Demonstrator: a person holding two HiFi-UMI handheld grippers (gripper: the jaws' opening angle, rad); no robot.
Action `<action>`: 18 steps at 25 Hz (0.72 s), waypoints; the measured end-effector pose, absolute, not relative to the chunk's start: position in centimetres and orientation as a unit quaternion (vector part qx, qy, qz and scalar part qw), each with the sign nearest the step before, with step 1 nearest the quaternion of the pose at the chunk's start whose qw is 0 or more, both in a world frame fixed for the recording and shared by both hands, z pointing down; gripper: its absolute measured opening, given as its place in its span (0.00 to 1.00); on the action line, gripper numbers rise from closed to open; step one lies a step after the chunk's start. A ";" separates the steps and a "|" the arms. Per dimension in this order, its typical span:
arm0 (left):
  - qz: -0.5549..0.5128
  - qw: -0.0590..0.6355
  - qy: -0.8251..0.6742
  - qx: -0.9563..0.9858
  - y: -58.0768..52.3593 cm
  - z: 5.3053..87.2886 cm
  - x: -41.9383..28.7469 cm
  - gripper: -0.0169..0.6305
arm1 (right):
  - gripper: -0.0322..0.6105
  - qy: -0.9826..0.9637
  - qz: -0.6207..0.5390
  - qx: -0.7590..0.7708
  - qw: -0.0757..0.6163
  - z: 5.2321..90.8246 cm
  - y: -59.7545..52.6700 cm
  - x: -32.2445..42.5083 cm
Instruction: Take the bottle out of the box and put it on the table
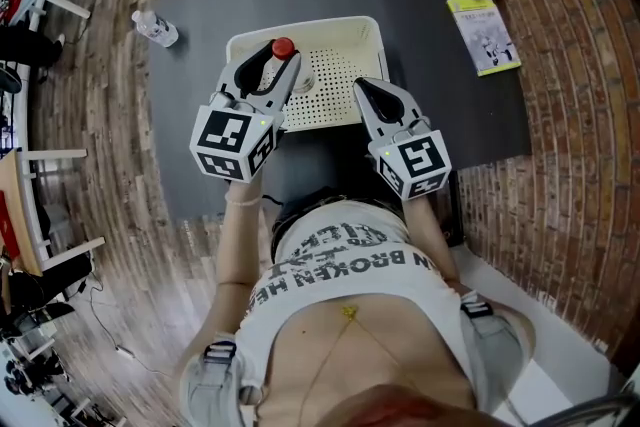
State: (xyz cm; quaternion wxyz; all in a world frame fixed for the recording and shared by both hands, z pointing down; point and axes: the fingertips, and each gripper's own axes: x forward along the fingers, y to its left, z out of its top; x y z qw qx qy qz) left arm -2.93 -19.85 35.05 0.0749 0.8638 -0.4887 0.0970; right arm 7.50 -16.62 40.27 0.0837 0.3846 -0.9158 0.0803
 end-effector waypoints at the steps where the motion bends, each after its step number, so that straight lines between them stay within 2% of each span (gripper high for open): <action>1: 0.098 0.075 -0.489 0.863 -19.8 35.1 -2.9 0.25 | 0.06 -0.916 0.080 0.384 0.084 40.3 -16.6 7.5; 18: 0.096 0.074 -0.520 0.845 -19.2 35.3 -3.2 0.25 | 0.06 -0.927 0.080 0.356 0.082 40.4 -16.3 7.4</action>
